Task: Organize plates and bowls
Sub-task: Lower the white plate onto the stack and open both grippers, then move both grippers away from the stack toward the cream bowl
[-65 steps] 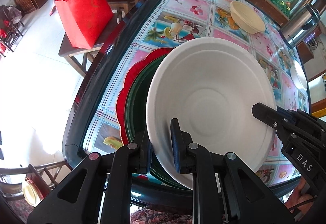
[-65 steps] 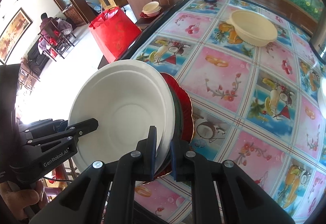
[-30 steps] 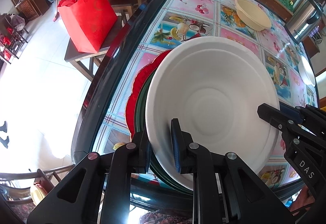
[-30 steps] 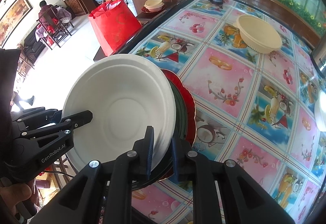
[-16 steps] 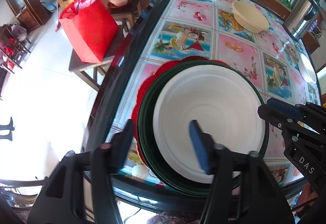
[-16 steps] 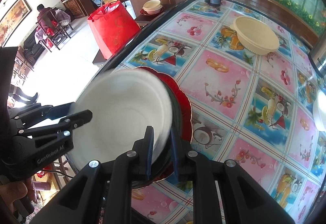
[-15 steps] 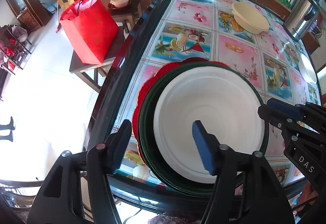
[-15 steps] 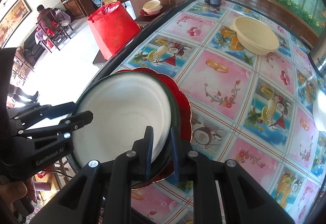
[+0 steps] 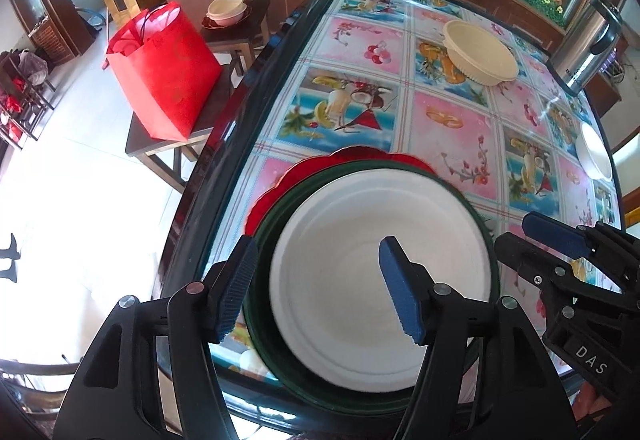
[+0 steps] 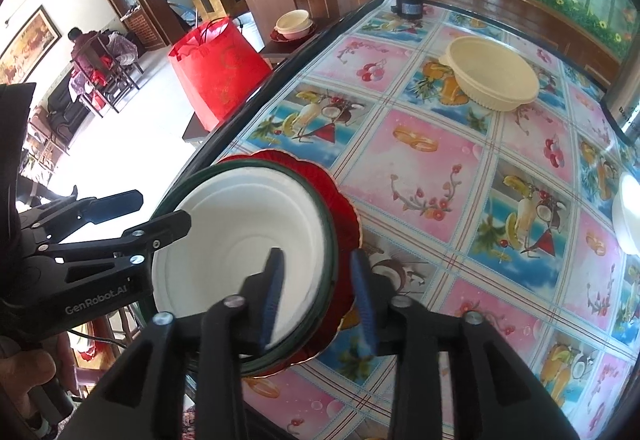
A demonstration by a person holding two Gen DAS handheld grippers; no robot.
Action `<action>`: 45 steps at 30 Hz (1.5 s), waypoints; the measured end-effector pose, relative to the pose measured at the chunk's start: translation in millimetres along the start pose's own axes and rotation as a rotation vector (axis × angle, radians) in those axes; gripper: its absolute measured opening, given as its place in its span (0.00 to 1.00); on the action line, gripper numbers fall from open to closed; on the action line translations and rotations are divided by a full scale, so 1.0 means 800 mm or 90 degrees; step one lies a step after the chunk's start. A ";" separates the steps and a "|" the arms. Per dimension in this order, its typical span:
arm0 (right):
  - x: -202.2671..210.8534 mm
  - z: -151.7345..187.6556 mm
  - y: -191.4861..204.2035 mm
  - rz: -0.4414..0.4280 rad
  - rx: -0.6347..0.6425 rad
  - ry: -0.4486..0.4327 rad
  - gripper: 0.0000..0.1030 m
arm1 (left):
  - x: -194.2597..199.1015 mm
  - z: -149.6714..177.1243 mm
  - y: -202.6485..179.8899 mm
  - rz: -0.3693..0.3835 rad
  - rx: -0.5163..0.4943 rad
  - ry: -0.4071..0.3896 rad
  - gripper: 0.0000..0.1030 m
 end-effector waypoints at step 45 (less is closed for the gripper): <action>0.004 -0.055 -0.277 0.108 -0.136 -0.027 0.50 | -0.060 -0.151 -0.193 0.041 -0.064 -0.021 0.62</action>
Point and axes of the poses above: each gripper's, at about its wrist camera, not at the fingertips, and x roughly against the way its jaws point, y to its left, z to its underside, the point moved 10 cm from there along -x, roughly the way its jaws point, and after that the axes turned 4 degrees about x, right-handed, at the moved point
